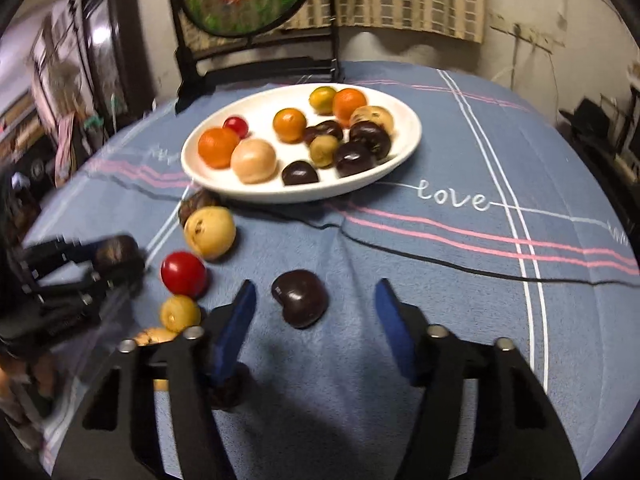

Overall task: Organize fruits
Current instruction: 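Lift the purple fruit with the left gripper while the right grips a dark plum, then carry both fruits over the white plate and open both grippers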

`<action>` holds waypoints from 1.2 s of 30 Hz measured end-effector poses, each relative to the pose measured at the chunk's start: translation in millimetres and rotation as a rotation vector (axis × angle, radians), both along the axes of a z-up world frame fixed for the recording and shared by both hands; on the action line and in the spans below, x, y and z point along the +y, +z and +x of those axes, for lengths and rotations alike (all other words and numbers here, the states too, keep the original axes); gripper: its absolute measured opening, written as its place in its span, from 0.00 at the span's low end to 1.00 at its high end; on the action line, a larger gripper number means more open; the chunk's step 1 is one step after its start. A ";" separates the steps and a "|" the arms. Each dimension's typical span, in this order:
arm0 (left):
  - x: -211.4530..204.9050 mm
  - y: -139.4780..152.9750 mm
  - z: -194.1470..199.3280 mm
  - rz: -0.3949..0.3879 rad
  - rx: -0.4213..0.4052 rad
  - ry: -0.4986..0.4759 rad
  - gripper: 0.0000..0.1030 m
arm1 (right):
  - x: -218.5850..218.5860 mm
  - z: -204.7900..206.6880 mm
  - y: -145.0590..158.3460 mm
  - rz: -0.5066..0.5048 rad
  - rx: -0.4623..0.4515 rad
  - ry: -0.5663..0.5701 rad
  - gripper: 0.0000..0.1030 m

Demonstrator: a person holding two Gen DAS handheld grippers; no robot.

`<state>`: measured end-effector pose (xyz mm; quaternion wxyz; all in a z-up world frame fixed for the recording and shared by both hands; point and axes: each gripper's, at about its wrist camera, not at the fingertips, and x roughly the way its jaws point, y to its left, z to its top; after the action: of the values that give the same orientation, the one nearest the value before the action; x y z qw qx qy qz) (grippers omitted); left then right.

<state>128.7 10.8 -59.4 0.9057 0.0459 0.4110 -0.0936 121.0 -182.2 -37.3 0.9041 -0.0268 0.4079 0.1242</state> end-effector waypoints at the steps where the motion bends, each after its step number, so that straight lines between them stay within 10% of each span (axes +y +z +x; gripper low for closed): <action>1: -0.1 -0.3 0.1 0.000 0.001 0.000 0.44 | 2.2 0.1 -2.0 -0.020 -0.002 0.002 0.51; 17: -2.0 -0.5 -1.1 0.003 0.005 -0.007 0.46 | 10.6 6.9 -12.3 -0.049 0.032 0.040 0.36; 22: -2.1 -0.7 -1.1 0.004 0.006 -0.007 0.46 | 8.4 -4.8 7.9 -0.022 -0.085 0.056 0.36; 36: -3.1 -5.5 2.0 0.002 0.032 -0.018 0.46 | 6.8 15.3 -14.1 -0.018 0.054 0.049 0.35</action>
<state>130.7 7.6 -64.9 0.8981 0.0492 0.4249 -0.1018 136.2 -175.4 -51.4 0.8891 -0.0417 0.4327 0.1431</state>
